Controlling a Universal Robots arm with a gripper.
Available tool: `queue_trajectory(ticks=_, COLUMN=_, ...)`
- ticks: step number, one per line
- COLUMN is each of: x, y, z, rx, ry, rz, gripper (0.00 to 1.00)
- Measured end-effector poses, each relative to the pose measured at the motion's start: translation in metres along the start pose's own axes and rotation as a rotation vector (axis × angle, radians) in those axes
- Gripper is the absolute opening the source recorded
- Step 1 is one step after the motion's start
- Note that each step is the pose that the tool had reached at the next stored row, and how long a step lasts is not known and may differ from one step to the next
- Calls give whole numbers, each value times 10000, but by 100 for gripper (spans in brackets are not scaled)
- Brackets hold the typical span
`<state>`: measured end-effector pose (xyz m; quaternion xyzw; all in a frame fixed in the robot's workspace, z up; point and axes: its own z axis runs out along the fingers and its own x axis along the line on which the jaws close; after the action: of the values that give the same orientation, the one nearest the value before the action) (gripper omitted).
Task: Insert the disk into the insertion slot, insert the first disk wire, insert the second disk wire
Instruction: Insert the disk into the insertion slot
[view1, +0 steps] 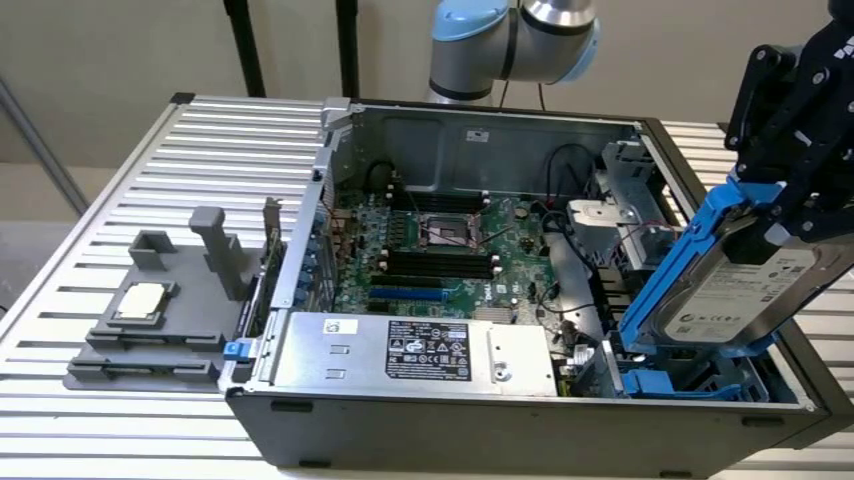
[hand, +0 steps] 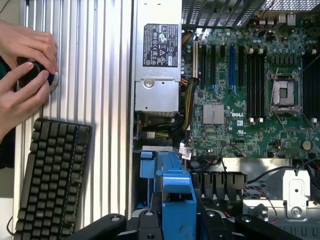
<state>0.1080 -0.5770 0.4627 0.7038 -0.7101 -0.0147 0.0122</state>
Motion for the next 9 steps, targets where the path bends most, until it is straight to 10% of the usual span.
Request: queue_trajectory(ticks=9, x=0, y=-21, z=63, rx=1, ry=-46, rz=-4, gripper=32)
